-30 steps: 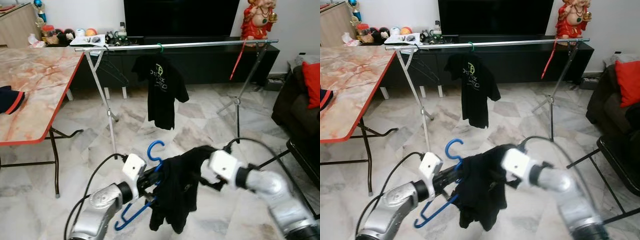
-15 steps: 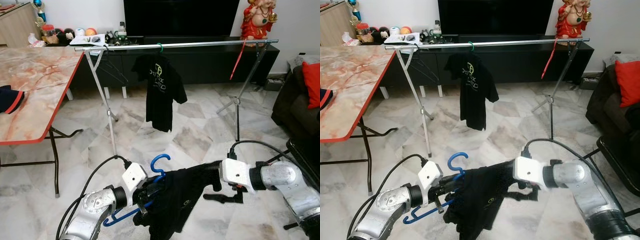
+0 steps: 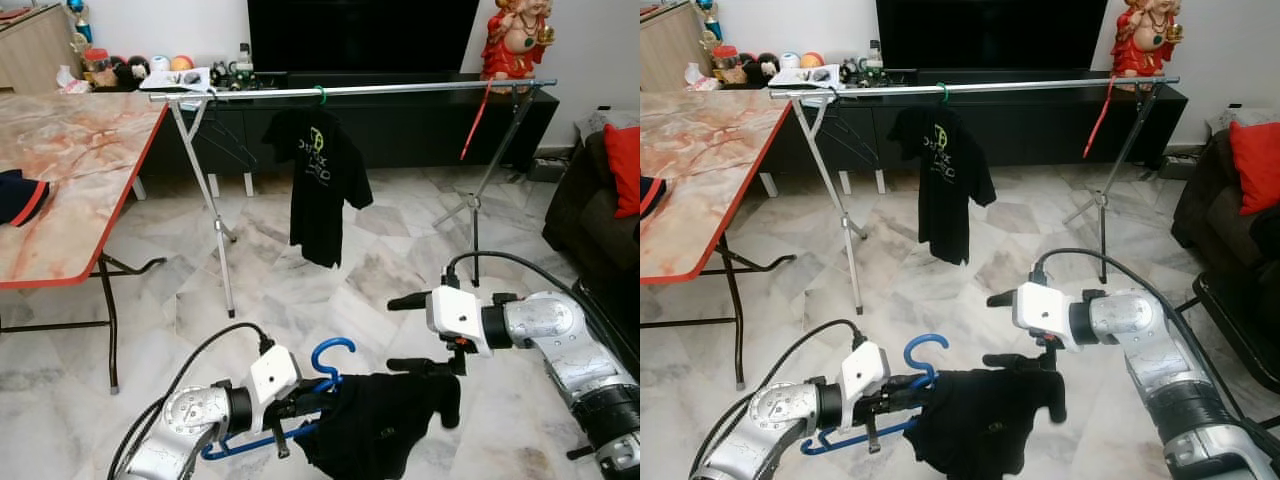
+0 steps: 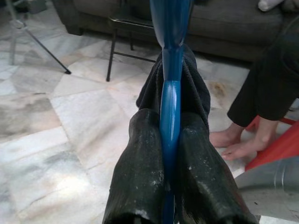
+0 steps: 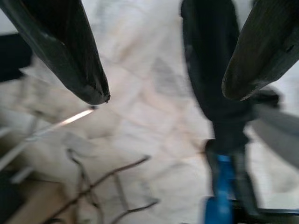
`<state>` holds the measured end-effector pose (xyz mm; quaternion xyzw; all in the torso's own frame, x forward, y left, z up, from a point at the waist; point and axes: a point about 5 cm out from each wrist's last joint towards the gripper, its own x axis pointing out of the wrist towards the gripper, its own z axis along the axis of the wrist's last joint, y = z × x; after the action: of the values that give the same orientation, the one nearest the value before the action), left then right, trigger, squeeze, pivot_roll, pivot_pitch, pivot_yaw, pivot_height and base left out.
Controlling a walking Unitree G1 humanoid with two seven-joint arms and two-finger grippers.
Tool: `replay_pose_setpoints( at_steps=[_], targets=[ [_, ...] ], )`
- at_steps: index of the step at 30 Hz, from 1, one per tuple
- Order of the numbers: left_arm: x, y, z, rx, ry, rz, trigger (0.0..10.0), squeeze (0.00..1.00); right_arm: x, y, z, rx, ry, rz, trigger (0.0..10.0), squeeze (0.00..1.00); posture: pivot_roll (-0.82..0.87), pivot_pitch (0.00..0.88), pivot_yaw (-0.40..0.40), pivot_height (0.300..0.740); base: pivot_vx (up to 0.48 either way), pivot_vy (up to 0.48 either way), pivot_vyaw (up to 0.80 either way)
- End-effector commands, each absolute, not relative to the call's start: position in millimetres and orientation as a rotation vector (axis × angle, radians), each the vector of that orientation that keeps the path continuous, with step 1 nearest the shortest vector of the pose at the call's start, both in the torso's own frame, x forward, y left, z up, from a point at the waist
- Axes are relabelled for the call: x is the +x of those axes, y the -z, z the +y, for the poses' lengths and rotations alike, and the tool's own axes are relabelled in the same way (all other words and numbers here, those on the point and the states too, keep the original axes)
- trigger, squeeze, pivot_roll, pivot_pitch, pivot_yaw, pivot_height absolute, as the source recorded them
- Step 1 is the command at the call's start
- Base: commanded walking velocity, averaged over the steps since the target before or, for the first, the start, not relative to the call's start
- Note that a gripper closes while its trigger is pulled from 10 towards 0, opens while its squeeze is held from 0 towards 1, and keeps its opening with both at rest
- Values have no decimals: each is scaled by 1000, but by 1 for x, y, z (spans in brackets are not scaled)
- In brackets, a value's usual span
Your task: Hang hanger
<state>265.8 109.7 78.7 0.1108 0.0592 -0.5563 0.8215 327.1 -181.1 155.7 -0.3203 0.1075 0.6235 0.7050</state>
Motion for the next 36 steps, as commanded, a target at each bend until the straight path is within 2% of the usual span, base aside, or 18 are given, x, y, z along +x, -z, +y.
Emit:
replay_pose_setpoints(
  at_steps=[1,5,13,21,32,33,34,35,36],
  targets=[
    [267,-89,104,279,1226,65,10000,0,325,-152,-180,-697,-1442,263,10000,0,99,57,-42,740,0,0,0],
    [267,-90,103,282,1238,67,10000,0,319,-140,-182,-676,-1499,339,10000,0,98,52,-43,740,0,0,0],
    [266,-91,101,285,1246,61,10000,0,317,-123,-182,-696,-1498,397,10000,0,101,50,-45,740,0,0,0],
    [267,-92,100,288,1246,54,10000,0,320,-109,-168,-669,-1464,385,10000,0,107,56,-49,740,0,0,0],
    [266,-93,99,293,1250,53,10000,0,313,-93,-155,-647,-1545,432,10000,0,127,68,-52,740,0,0,0],
    [266,-93,99,293,1250,53,10000,0,314,-92,-155,-648,-1547,434,7373,0,127,68,-52,740,0,0,0],
    [266,-93,99,293,1250,53,10000,0,314,-92,-155,-648,-1547,434,7373,0,127,68,-52,740,0,0,0],
    [266,-93,99,294,1250,54,10000,0,314,-92,-155,-649,-1547,435,6157,0,127,68,-52,740,0,0,0],
    [266,-93,99,294,1250,53,10000,0,314,-92,-155,-651,-1547,438,3137,0,128,71,-53,740,0,0,0]
  ],
)
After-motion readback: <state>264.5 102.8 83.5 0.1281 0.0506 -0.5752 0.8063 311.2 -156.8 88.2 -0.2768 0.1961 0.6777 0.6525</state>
